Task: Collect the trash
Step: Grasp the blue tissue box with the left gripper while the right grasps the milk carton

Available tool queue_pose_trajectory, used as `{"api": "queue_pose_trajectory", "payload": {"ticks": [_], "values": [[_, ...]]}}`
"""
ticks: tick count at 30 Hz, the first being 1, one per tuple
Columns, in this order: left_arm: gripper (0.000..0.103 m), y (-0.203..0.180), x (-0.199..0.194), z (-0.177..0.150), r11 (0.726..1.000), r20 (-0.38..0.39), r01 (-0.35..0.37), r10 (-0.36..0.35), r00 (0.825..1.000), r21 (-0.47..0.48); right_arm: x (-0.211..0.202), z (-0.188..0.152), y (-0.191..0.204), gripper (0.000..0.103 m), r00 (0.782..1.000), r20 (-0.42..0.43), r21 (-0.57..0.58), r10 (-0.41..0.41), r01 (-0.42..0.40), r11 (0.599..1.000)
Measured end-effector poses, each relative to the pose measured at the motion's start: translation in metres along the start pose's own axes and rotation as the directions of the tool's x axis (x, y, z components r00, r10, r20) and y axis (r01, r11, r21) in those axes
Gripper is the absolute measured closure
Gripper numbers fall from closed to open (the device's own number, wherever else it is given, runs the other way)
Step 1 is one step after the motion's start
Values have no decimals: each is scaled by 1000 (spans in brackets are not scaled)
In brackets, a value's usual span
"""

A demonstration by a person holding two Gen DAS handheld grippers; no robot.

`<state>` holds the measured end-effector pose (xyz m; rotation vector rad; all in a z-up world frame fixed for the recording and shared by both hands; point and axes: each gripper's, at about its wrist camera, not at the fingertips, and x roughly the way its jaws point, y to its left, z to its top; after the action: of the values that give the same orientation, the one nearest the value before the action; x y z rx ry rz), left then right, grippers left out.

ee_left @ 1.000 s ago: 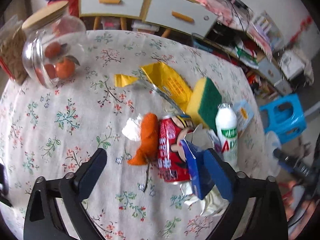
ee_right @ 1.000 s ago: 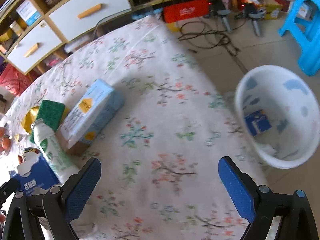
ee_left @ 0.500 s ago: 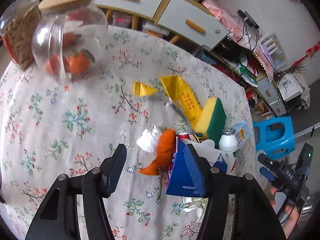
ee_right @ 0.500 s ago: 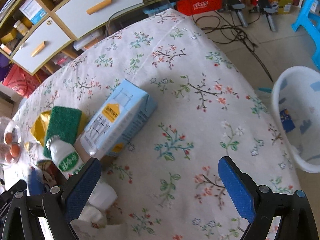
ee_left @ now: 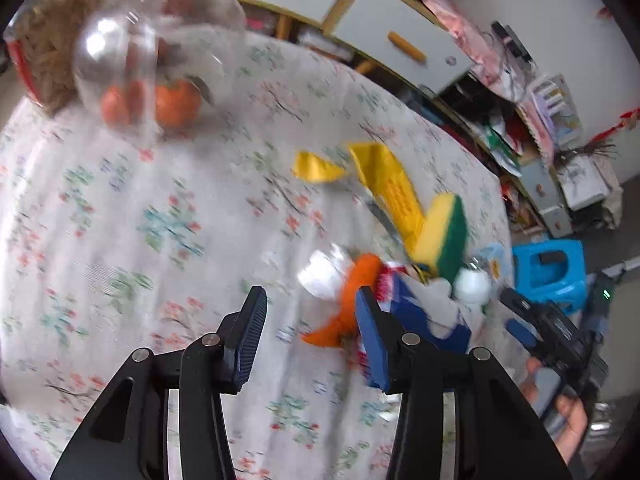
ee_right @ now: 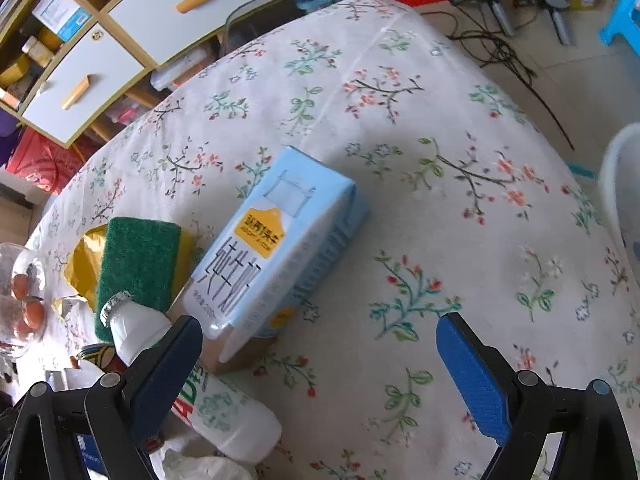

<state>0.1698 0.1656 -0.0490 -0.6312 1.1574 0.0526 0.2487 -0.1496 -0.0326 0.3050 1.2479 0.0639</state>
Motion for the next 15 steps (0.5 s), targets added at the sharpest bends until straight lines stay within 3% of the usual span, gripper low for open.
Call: {"api": "queue_pose_trajectory", "payload": {"ticks": [7,15], "values": [[56,-14,-4,-5,994,-5,112,-112,994,10,20,6,13,5,1000,17,-18,-16,16,1000],[54,-22,-16,-9,985,14,172,-173,985,24,40,10,19,4,998,63,0,17,-17,1000]]}}
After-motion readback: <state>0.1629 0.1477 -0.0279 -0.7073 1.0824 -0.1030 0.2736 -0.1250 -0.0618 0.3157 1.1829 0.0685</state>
